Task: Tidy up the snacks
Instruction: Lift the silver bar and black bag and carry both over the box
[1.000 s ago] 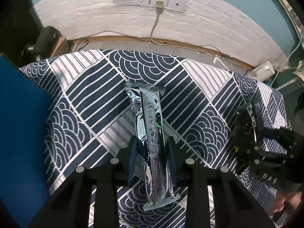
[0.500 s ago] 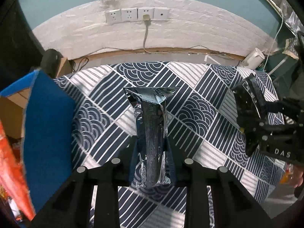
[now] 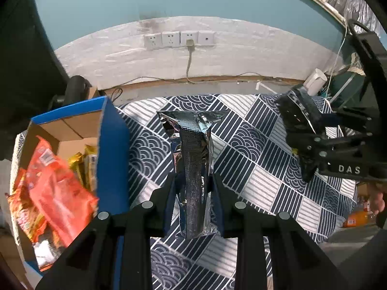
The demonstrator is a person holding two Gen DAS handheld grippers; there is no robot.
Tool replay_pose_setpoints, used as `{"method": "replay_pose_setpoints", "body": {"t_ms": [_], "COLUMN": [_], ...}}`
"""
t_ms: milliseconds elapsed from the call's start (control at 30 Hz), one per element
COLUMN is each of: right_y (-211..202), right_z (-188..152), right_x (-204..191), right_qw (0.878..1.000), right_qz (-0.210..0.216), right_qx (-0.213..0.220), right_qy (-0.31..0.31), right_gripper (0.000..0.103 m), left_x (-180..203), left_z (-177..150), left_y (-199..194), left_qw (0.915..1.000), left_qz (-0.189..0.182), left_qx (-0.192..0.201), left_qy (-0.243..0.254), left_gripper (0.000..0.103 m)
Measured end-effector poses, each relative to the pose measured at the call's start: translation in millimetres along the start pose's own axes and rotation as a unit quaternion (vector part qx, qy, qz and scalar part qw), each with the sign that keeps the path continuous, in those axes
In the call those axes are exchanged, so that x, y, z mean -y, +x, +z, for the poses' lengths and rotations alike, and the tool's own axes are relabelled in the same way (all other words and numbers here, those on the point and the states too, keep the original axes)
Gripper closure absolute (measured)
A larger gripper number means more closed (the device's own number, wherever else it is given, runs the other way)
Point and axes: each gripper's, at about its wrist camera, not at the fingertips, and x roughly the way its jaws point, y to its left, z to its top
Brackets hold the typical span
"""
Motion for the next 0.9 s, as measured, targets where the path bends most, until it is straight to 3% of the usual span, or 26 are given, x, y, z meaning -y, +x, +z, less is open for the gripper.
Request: {"method": "replay_pose_setpoints", "body": {"t_ms": [433,900], "right_y": [-24,-29], "right_z": [19,47], "right_x": [-61,-132], "right_qw": [0.998,0.992], "right_qz": [0.047,0.069], "right_qx": [0.023,0.031], "right_qy": [-0.045,-0.100], "right_gripper": [0.044,0.044], "left_x": [-43,-104], "left_z": [-15,-35], "left_y": [-53,-91], "left_qw": [0.9996,0.9976], "left_qz": [0.008,0.038], "left_qx": [0.027,0.053], "left_qy": [-0.001,-0.024], "left_gripper": [0.074,0.074]}}
